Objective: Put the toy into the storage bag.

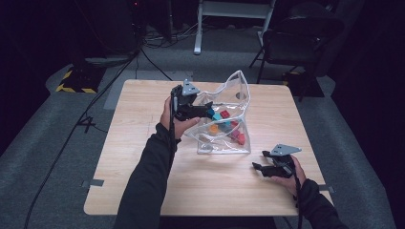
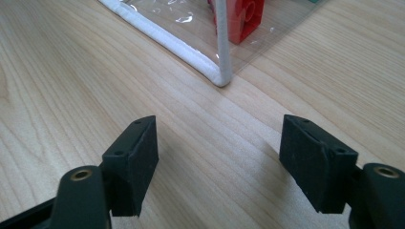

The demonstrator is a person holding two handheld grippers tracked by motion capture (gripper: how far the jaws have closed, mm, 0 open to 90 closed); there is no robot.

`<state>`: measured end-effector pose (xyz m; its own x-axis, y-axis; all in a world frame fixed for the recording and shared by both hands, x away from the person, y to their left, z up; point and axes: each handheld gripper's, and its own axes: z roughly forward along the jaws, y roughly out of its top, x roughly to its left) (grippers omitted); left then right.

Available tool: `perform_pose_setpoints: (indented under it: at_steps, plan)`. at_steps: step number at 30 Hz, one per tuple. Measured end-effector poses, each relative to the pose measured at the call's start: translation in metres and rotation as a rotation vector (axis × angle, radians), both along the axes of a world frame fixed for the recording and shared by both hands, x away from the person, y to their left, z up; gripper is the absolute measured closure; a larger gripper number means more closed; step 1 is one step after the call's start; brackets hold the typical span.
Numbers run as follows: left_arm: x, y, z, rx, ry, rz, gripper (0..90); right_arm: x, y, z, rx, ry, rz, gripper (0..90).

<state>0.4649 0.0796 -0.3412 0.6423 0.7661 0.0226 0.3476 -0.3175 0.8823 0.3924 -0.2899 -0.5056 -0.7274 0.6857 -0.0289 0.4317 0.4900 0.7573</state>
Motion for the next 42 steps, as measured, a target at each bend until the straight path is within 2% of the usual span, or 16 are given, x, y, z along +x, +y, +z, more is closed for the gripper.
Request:
perform_pose_setpoints:
  at_steps: [4, 8, 11, 12, 15, 20, 23, 24, 26, 32, 37, 40, 41, 42]
  plan:
    - [0.001, 0.014, -0.002, -0.019, 0.000, 0.050, 26.0, 0.000, 0.000, 0.000, 0.001, 0.001, -0.001, 29.9]
    - [0.001, 0.026, -0.003, -0.015, -0.004, 0.086, 24.8, 0.000, 0.000, 0.000, 0.001, 0.005, -0.001, 29.9]
    - [0.001, 0.043, -0.005, -0.016, 0.002, 0.126, 23.7, 0.000, 0.000, 0.000, 0.001, 0.005, -0.001, 29.8]
    - [0.001, 0.047, -0.006, -0.013, 0.000, 0.136, 23.1, 0.000, 0.000, 0.000, 0.001, 0.005, -0.002, 29.8]
    - [-0.001, 0.058, -0.009, 0.033, -0.003, 0.169, 22.4, 0.000, 0.000, 0.000, 0.001, 0.006, -0.002, 29.7]
    - [-0.005, 0.075, -0.016, 0.044, 0.009, 0.215, 20.8, 0.000, 0.000, 0.000, 0.000, 0.005, -0.004, 29.3]
    - [-0.006, 0.080, -0.019, 0.050, 0.016, 0.223, 19.9, 0.000, 0.000, 0.000, 0.000, 0.005, -0.004, 29.3]
    - [-0.007, 0.085, -0.023, 0.071, 0.017, 0.231, 19.2, 0.000, 0.000, 0.000, 0.000, 0.004, -0.004, 29.3]
    - [-0.009, 0.089, -0.027, 0.080, 0.019, 0.234, 18.3, 0.000, 0.000, 0.000, 0.000, 0.005, -0.004, 29.3]
    - [-0.016, 0.097, -0.039, 0.105, 0.005, 0.237, 16.6, 0.001, 0.000, 0.000, 0.002, 0.006, -0.004, 29.2]
    - [-0.022, 0.104, -0.049, 0.125, 0.022, 0.257, 16.5, 0.000, -0.001, 0.000, 0.003, 0.006, -0.006, 29.1]
    - [-0.023, 0.106, -0.051, 0.123, 0.045, 0.258, 16.2, 0.000, -0.001, 0.000, 0.003, 0.006, -0.006, 29.0]
    - [-0.023, 0.110, -0.053, 0.108, 0.075, 0.254, 16.1, 0.001, -0.001, 0.000, 0.003, 0.007, -0.006, 29.0]
    - [-0.023, 0.111, -0.054, 0.105, 0.085, 0.261, 16.1, 0.001, -0.001, 0.000, 0.004, 0.008, -0.006, 29.0]
